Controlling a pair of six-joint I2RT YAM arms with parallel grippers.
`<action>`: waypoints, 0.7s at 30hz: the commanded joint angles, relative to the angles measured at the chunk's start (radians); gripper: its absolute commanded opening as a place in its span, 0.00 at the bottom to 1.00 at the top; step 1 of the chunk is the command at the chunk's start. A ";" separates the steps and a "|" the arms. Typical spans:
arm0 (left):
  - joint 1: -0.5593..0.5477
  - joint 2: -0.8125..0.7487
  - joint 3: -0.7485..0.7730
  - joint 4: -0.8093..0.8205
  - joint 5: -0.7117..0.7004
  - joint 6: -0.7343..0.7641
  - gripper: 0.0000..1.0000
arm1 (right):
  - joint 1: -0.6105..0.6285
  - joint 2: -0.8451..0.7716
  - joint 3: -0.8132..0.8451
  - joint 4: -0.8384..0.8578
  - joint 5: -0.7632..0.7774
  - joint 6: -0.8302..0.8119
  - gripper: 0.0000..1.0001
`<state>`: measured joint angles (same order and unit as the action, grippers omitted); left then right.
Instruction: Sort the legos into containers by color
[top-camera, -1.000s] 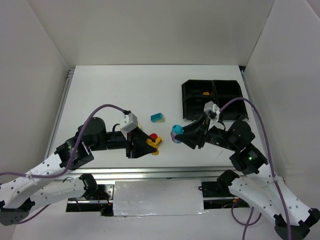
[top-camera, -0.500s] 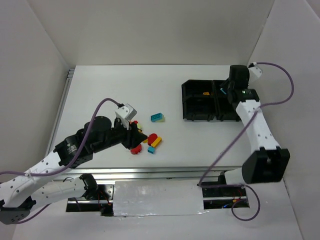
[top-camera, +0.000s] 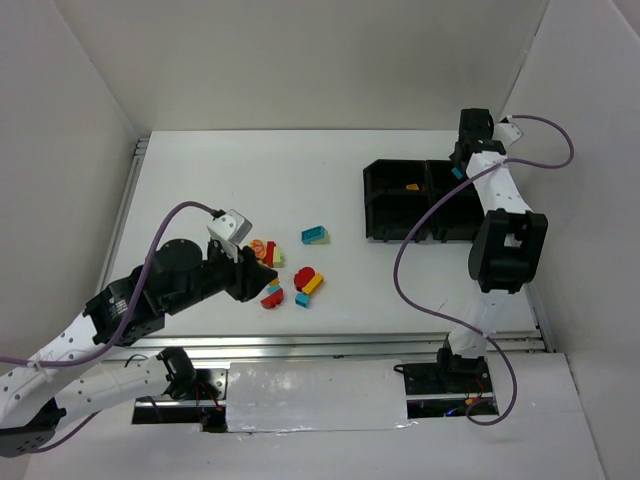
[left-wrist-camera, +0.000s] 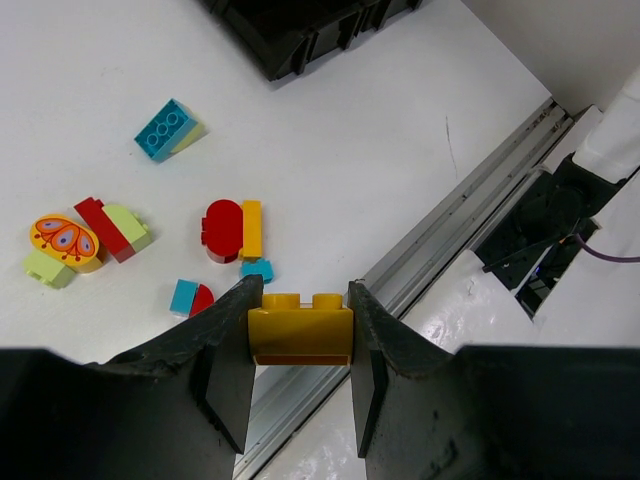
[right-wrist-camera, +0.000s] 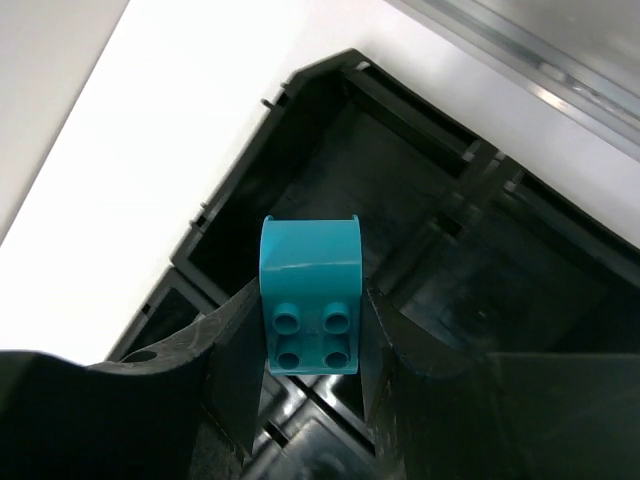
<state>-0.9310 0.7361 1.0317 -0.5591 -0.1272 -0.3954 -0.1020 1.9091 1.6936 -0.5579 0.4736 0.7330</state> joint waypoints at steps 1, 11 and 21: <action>0.003 -0.004 -0.001 0.016 -0.009 0.003 0.00 | -0.002 0.042 0.104 -0.025 0.005 -0.009 0.31; 0.003 0.009 -0.001 0.048 -0.015 -0.011 0.00 | -0.002 0.072 0.181 -0.056 -0.093 -0.030 0.84; 0.003 0.074 0.041 0.180 -0.100 -0.095 0.00 | 0.041 -0.207 -0.010 0.011 -0.599 -0.177 0.84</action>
<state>-0.9310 0.7956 1.0283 -0.4862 -0.1730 -0.4377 -0.0963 1.8683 1.7760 -0.5858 0.1738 0.6449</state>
